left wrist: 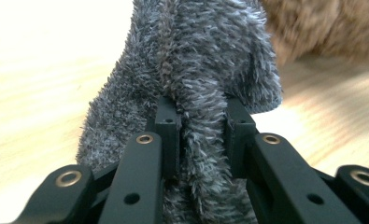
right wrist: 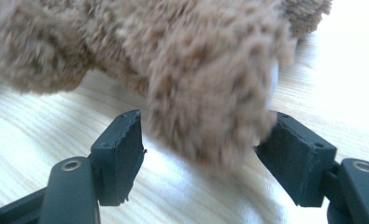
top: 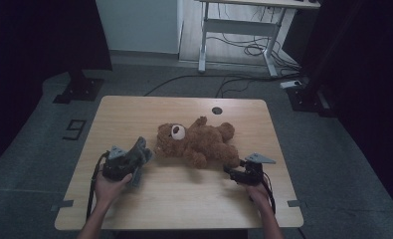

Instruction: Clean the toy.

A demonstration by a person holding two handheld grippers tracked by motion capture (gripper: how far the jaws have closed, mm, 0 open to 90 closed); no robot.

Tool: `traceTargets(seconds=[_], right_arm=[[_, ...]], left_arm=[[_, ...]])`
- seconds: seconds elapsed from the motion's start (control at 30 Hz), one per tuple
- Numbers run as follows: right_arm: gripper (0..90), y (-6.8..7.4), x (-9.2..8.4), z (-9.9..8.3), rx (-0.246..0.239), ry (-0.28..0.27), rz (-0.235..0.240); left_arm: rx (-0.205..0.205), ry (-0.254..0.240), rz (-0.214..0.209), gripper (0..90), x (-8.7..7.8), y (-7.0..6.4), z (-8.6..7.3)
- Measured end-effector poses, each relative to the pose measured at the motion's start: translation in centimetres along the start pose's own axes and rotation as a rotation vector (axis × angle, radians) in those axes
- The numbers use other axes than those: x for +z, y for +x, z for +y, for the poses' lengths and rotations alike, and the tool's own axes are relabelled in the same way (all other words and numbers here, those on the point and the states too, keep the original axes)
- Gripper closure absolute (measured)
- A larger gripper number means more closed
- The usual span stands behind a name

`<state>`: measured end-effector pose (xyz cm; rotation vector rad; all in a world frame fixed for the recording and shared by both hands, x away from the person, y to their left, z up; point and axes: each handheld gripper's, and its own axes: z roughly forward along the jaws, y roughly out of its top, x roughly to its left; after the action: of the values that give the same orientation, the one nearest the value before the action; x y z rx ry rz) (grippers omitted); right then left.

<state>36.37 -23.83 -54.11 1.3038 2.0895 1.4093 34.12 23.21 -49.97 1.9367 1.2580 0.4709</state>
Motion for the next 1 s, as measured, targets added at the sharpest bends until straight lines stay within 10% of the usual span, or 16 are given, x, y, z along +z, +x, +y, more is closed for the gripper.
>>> traceTargets(seconds=[0.3, 0.6, 1.0], right_arm=[[30.5, -0.5, -0.3, -0.6, 0.022, 0.017, -0.004], [30.9, -0.4, 0.0, -0.9, 0.012, 0.033, -0.01], [30.8, -0.4, -0.3, -0.8, 0.017, 0.008, -0.009]], left_arm=[[-0.002, 0.052, 0.064, 70.5, -2.0, 2.1, -3.3], [0.03, 0.155, 0.052, 52.8, 0.0, 1.9, -3.4], [0.062, 0.013, 0.052, 19.9, -2.9, 1.6, -2.0]])
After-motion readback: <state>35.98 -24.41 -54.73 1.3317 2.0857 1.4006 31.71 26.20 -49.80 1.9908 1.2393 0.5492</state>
